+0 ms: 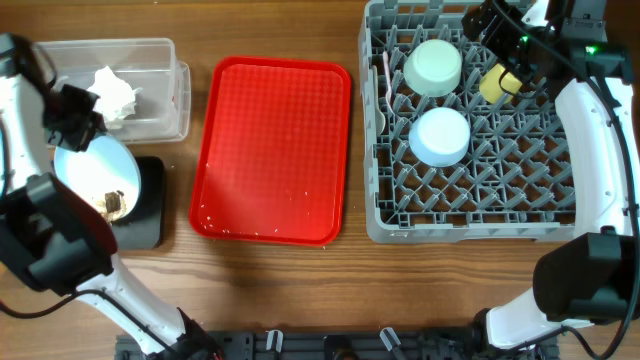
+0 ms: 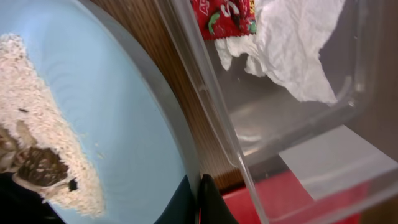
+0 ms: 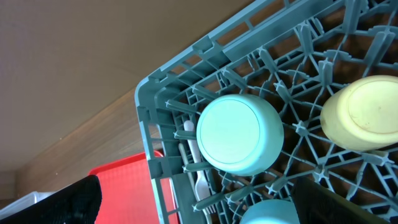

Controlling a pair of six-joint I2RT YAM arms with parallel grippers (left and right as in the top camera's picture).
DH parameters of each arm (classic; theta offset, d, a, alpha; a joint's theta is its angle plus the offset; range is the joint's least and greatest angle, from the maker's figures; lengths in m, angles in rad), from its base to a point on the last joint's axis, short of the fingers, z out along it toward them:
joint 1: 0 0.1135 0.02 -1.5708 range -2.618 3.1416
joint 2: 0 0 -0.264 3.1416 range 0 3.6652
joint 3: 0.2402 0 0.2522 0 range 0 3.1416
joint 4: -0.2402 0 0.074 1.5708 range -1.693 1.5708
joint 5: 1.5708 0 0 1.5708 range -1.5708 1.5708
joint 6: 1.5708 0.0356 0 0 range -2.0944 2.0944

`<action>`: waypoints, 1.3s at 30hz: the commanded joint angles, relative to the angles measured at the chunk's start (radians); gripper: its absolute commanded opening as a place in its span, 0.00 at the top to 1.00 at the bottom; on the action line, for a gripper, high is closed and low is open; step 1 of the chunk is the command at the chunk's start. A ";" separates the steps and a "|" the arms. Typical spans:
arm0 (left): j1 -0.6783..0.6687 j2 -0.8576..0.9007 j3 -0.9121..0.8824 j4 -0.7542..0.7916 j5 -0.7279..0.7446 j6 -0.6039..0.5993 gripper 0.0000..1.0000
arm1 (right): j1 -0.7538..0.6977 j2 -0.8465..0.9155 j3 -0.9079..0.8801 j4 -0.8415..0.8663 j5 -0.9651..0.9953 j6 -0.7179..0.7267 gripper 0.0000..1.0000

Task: Sort waste into correct bins and load items into the dishwasher rack
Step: 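Tilt the plate over the black tray to dump the rice and scraps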

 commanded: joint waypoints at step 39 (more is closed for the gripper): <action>0.414 -0.034 0.022 -0.208 0.955 0.527 0.96 | 0.002 -0.006 0.008 0.002 0.017 0.007 0.00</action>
